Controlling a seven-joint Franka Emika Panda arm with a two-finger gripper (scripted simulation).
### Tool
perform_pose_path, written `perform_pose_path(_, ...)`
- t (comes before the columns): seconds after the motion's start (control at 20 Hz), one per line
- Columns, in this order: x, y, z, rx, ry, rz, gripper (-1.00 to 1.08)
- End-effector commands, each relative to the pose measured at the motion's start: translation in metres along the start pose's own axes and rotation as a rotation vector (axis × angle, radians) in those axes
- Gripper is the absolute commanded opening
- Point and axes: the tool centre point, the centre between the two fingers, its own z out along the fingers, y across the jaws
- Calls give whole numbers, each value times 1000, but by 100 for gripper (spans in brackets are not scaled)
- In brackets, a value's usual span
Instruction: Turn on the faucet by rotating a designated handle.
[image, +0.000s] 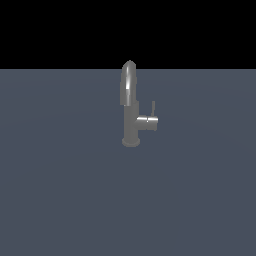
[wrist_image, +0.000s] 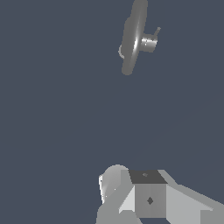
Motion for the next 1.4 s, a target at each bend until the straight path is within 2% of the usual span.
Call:
perform_pose_path(0.0,0,0,0,0,0,0,-100)
perform_pose_path(0.35,7,0,0,17,-14,17,-100)
perform_pose_path(0.65,24,0,0,59,-49,59,-100)
perform_pose_path(0.9,47,1,1,116,-96,114,-100)
perform_pose_path(1.35,100,9,8,251,-208,247,-100)
